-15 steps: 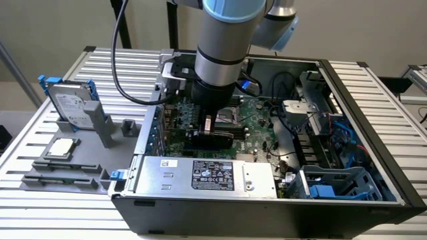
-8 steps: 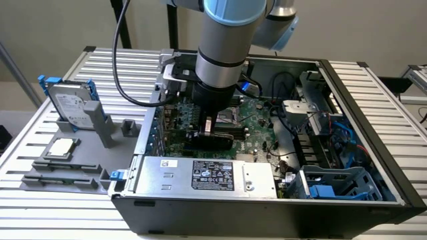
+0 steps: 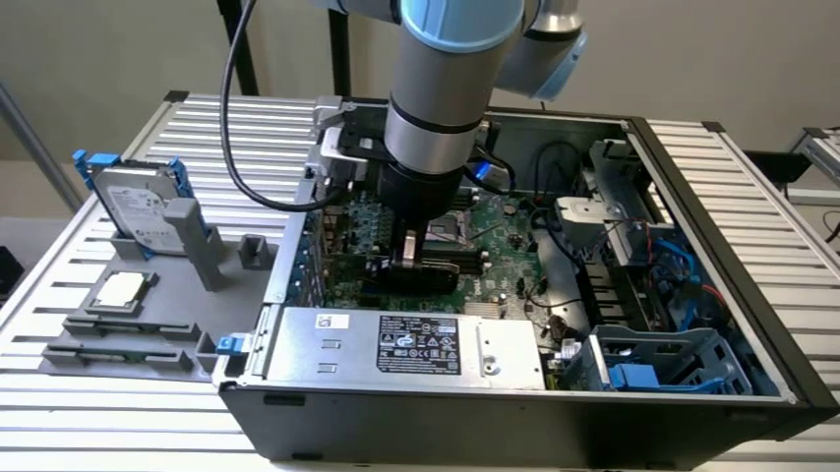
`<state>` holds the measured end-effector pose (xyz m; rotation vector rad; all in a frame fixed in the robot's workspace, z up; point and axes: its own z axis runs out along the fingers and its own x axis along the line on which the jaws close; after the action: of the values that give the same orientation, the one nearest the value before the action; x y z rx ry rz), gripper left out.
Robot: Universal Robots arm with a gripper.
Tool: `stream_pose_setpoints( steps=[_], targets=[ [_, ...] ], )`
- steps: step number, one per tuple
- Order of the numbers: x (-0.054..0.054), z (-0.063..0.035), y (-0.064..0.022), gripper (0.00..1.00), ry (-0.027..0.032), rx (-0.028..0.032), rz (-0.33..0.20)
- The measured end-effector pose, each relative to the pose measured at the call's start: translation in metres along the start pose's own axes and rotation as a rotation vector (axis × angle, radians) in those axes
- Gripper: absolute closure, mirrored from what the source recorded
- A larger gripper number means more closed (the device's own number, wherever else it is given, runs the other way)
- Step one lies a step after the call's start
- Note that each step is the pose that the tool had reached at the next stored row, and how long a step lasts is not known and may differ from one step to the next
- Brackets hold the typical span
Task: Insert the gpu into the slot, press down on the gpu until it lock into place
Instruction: 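Insert the gpu into the slot, then press down on the gpu until it lock into place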
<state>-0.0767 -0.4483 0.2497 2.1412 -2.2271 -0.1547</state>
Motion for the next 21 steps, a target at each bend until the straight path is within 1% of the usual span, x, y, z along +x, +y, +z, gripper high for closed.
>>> stream_pose_setpoints(
  steps=[2,8,9,10,11,13,14,15,17,21],
  targets=[
    [0.0,-0.0068,0.0007,0.66,0.0005,-0.001,0.0],
    [-0.002,-0.0341,0.0038,0.66,0.0001,-0.0015,0.0],
    [-0.002,-0.0383,0.0049,0.68,0.0006,-0.0016,0.0],
    [-0.002,-0.0416,0.0061,0.75,0.0003,-0.0016,0.0],
    [-0.002,-0.0435,0.0083,0.75,0.0003,-0.0014,0.0],
    [-0.002,-0.0439,0.0157,0.87,0.0002,-0.0015,0.0],
    [-0.002,-0.0438,0.0194,0.87,0.0005,-0.0017,0.0],
    [-0.001,-0.0435,0.0226,0.89,0.0004,-0.0031,0.0],
    [-0.001,-0.0431,0.0279,0.89,0.0006,-0.0079,0.0],
    [-0.001,-0.0423,0.0372,0.89,0.0021,-0.0242,0.0]
  ],
)
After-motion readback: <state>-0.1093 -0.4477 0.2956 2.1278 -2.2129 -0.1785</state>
